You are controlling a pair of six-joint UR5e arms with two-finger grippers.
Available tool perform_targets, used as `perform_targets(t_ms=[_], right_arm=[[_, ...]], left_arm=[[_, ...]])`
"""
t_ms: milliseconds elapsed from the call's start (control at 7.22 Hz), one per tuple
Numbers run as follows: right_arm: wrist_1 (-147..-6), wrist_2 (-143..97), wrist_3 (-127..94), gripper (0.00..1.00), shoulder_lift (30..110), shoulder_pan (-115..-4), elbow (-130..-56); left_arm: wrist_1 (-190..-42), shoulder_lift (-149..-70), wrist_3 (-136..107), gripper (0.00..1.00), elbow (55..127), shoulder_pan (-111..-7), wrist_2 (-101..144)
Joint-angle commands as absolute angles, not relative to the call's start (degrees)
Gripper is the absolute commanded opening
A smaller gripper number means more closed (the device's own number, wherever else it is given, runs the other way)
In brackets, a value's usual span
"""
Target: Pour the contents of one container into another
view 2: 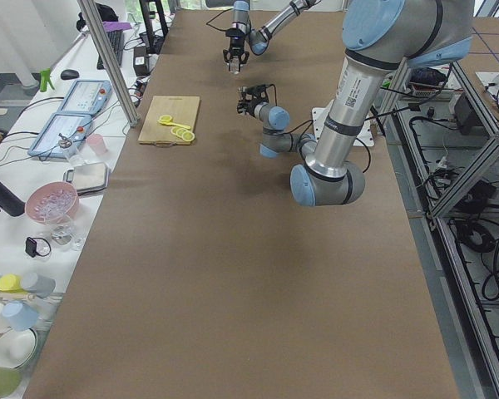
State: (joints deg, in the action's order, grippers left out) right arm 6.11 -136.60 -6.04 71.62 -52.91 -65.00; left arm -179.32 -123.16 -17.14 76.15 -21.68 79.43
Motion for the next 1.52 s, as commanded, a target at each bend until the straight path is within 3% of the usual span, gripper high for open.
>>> perform_targets(t_ms=[0, 969, 1385], right_arm=[[6.33, -136.5, -7.11, 0.0, 71.8, -53.35, -64.6], [6.33, -135.97, -6.06, 0.0, 70.58, -53.17, -65.13], [-0.14, -133.77, -6.07, 0.0, 70.58, -53.09, -70.73]], left_arm=[[-179.3, -123.22, -17.14, 0.0, 76.38, -21.62, 79.37], [-179.21, -123.13, -17.05, 0.0, 76.38, -21.71, 79.19], [-179.3, -123.05, -17.05, 0.0, 76.38, -21.8, 79.19]])
